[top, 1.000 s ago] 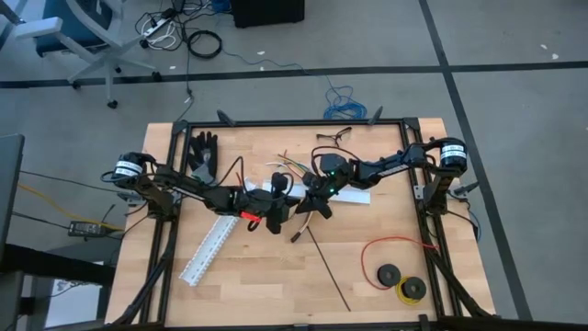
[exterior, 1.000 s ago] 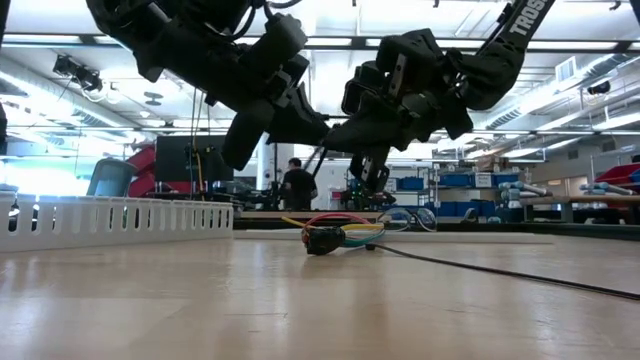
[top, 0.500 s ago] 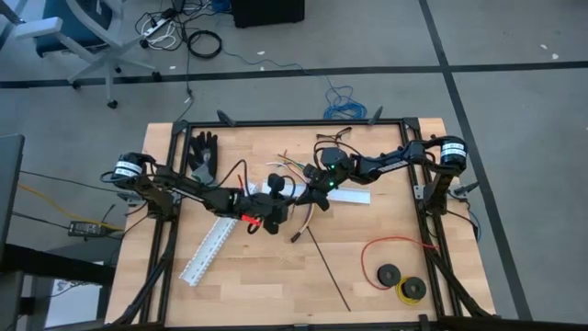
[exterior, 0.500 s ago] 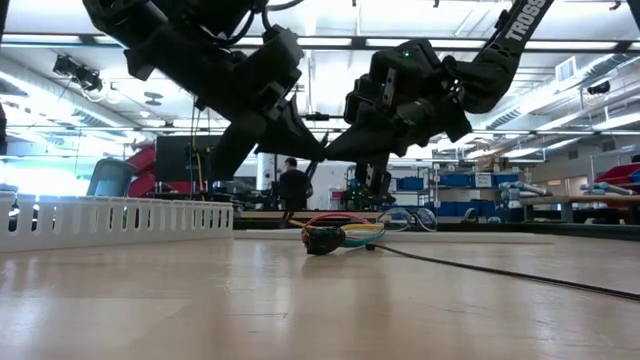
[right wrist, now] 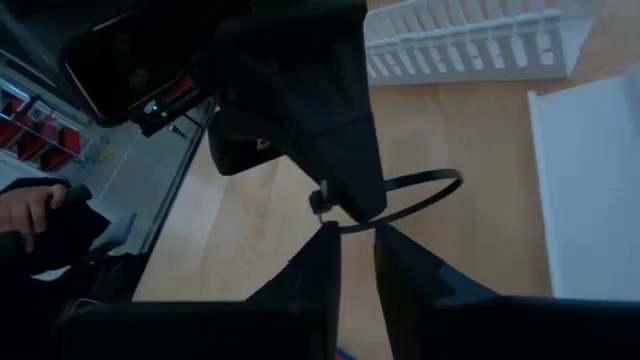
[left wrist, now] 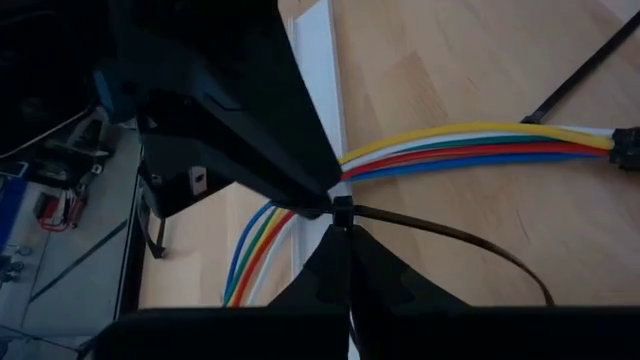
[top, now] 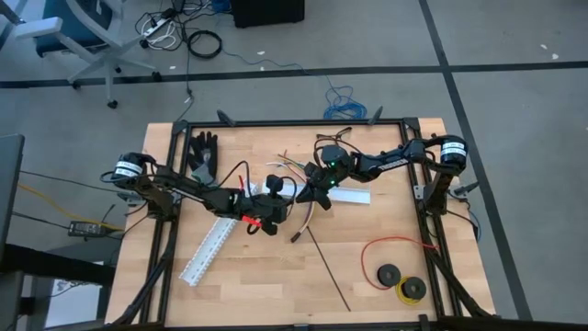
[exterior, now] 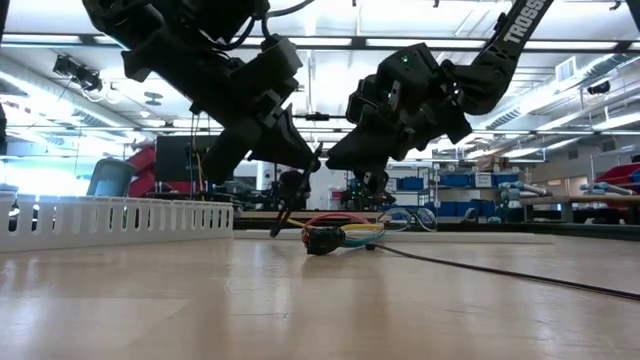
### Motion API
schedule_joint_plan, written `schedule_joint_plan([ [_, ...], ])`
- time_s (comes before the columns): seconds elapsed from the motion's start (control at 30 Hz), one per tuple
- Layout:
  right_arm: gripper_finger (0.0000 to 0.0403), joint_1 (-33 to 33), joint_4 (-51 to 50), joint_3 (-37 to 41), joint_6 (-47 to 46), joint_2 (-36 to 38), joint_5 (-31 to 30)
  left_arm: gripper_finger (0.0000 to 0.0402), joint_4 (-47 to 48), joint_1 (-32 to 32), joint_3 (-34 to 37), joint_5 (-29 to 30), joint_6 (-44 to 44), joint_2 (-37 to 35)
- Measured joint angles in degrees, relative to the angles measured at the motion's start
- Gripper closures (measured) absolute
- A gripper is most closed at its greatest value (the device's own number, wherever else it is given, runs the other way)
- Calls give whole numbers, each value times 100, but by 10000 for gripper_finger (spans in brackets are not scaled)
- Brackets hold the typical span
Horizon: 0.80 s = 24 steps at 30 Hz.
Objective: Ziptie cables
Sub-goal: Wrap the cables together using a zip tie
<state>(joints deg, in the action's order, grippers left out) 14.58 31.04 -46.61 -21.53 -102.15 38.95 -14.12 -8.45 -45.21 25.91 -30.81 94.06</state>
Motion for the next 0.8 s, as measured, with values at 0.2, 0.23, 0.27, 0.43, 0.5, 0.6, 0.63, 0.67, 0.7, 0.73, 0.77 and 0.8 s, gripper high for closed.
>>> schedule_joint_plan([
  [0.2,296,-34,396,-2,127,4,-158,401,-40,0,0,4,2,0],
  [0.23,290,-55,416,-2,177,4,-285,401,-90,2,0,4,2,2],
  [0.27,284,-63,439,-2,198,4,-378,401,-142,2,0,0,2,2],
  [0.43,272,-69,496,-2,223,4,-207,401,-225,9,2,-3,2,2],
  [0.5,282,-69,517,-2,228,4,-161,401,-231,9,2,-2,2,2],
  [0.6,330,-69,522,-2,366,4,-194,401,-239,11,2,-2,2,2],
  [0.63,356,-70,534,-2,463,4,-191,401,-241,11,6,-2,2,6],
  [0.67,378,-80,544,-2,569,4,-189,401,-241,12,8,-2,2,7],
  [0.7,390,-98,551,-2,651,4,-228,401,-238,13,10,-1,2,9],
  [0.73,393,-123,556,-2,665,4,-331,401,-230,13,11,0,14,9],
  [0.77,397,-149,568,-2,680,4,-460,401,-221,13,11,0,46,9],
  [0.8,400,-166,586,-2,729,4,-592,401,-215,13,13,0,95,11],
])
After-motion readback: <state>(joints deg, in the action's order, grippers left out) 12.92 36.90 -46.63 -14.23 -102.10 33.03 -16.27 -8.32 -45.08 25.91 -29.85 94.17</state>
